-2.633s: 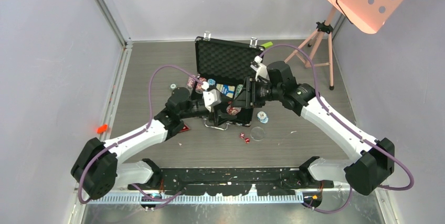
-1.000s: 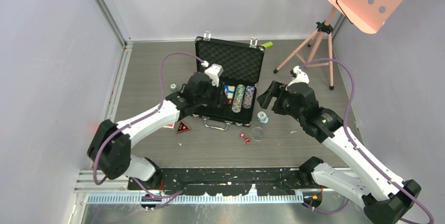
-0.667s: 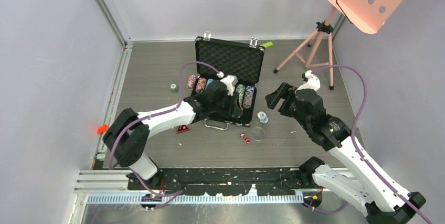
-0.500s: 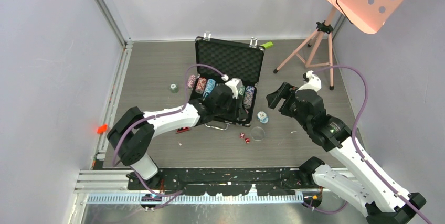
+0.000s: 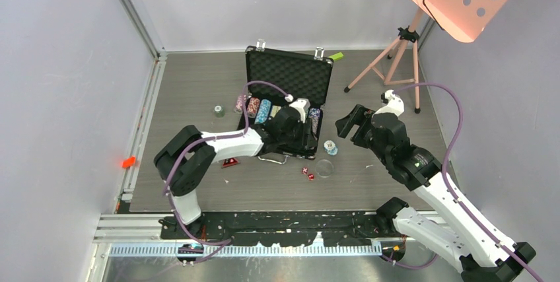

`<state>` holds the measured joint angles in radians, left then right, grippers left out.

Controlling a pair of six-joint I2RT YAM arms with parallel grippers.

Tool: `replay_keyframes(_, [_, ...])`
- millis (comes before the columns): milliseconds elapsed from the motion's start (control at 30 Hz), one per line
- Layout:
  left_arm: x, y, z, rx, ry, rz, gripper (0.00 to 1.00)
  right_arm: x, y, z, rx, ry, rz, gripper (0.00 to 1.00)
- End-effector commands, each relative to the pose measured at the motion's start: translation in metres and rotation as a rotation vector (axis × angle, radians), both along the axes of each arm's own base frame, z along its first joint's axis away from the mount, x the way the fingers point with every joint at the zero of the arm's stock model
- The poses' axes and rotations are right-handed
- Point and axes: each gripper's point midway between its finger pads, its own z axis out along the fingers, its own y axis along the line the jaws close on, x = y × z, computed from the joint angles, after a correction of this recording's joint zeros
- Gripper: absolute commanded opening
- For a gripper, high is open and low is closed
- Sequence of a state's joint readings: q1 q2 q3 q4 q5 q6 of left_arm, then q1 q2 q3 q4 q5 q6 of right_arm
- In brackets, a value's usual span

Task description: Pack up texas hold em set

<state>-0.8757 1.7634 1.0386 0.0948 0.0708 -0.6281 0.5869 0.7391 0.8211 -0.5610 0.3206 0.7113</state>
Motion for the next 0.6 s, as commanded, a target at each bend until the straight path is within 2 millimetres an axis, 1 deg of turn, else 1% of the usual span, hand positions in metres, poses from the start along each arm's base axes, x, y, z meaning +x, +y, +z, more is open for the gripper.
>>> replay_keyframes(0, [0.023, -0.02, 0.026, -0.08, -0.094, 0.018, 0.0, 0.0, -0.002, 0.009, 0.009, -0.03, -0.004, 0.84])
replay_keyframes(100, [0.028, -0.018, 0.017, -0.044, -0.085, 0.045, 0.01, 0.0, -0.001, 0.009, -0.001, -0.028, 0.006, 0.84])
replay_keyframes(167, [0.035, -0.011, 0.013, -0.009, -0.084, 0.102, 0.06, -0.001, -0.002, 0.008, -0.009, -0.024, 0.007, 0.84])
replay_keyframes(267, [0.039, -0.01, 0.015, -0.014, -0.088, 0.127, 0.24, 0.0, -0.002, 0.006, -0.018, -0.022, 0.01, 0.84])
replay_keyframes(300, [0.039, -0.01, 0.016, -0.018, -0.089, 0.128, 0.29, 0.0, -0.002, 0.005, -0.02, -0.018, 0.012, 0.84])
replay_keyframes(367, [0.039, -0.012, 0.02, -0.023, -0.086, 0.124, 0.36, 0.0, -0.001, 0.004, -0.026, -0.014, 0.017, 0.84])
replay_keyframes(433, [0.038, -0.013, 0.024, -0.028, -0.08, 0.12, 0.4, 0.0, 0.0, 0.001, -0.031, -0.005, 0.022, 0.84])
replay_keyframes(567, [0.035, -0.015, 0.028, -0.041, -0.071, 0.108, 0.53, -0.004, 0.001, -0.006, -0.046, 0.033, 0.035, 0.84])
